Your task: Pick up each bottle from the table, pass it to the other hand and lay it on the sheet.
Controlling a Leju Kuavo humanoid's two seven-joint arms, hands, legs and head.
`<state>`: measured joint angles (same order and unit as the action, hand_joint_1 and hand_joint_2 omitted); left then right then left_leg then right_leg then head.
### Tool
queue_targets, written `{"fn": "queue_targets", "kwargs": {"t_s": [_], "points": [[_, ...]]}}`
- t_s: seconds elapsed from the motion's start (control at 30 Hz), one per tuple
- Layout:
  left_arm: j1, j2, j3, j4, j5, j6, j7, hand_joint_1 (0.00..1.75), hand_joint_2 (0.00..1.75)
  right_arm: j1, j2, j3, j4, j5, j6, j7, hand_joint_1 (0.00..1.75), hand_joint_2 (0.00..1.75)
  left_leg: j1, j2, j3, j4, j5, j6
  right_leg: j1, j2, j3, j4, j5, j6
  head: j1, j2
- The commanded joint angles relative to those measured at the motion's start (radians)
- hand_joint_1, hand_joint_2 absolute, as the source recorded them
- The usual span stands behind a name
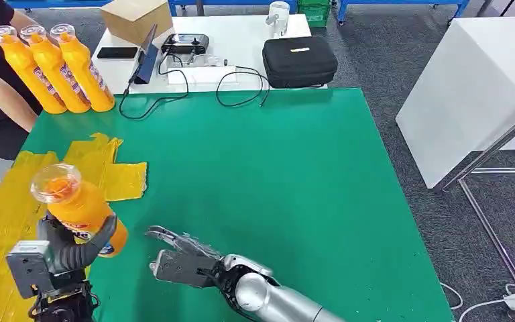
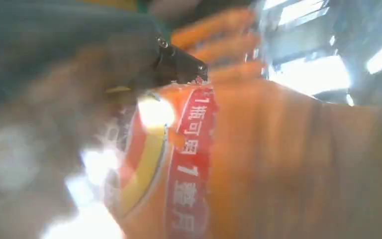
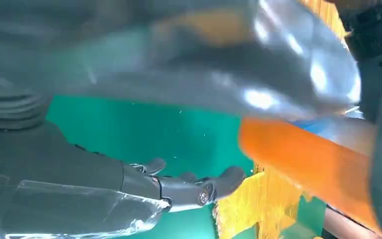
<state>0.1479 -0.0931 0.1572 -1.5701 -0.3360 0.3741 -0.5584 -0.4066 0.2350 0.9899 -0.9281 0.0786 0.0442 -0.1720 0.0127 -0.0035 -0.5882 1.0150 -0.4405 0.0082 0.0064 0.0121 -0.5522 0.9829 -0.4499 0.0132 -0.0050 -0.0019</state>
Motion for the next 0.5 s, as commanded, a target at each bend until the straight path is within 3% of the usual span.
{"fn": "queue_targets", "kwargs": {"t_s": [0.03,0.13,0.2,0.3,0.5], "points": [[-0.086,0.107,0.045,0.211,-0.448,0.229,0.14,1.75,1.75,0.025,-0.069,-0.037,-0.051,-0.002,-0.005,-0.018,0.0,0.0,-0.001,-0.002,0.003,-0.003,0.001,0.0,-0.001,-0.004,0.003,-0.002,0.0,0.001,0.0,0.0],[-0.082,0.142,0.019,0.248,-0.71,0.257,0.282,1.75,1.75,0.039,-0.086,-0.048,-0.084,-0.002,-0.01,-0.016,0.0,0.0,-0.001,-0.002,0.002,-0.002,0.001,0.0,-0.001,-0.003,0.003,-0.002,0.0,0.001,0.0,0.0],[-0.083,0.155,0.008,0.261,-0.76,0.24,0.31,1.75,1.75,0.041,-0.089,-0.05,-0.091,-0.003,-0.008,-0.016,0.0,0.0,-0.001,-0.002,0.002,-0.002,0.001,0.0,-0.001,-0.003,0.003,-0.002,0.0,0.001,0.0,0.0],[-0.12,0.185,-0.042,0.378,-0.973,0.16,0.462,1.75,1.75,0.034,-0.084,-0.045,-0.097,0.004,0.011,-0.004,0.0,0.0,-0.001,-0.002,0.002,-0.002,0.001,0.0,-0.001,-0.003,0.002,-0.001,0.0,0.001,0.0,0.0],[-0.148,0.194,-0.077,0.465,-1.016,0.116,0.496,1.75,1.75,0.025,-0.072,-0.037,-0.086,0.007,0.02,0.001,0.0,0.0,-0.001,-0.002,0.002,-0.002,0.001,0.0,-0.001,-0.003,0.002,-0.001,0.0,0.001,0.0,0.0]]}}
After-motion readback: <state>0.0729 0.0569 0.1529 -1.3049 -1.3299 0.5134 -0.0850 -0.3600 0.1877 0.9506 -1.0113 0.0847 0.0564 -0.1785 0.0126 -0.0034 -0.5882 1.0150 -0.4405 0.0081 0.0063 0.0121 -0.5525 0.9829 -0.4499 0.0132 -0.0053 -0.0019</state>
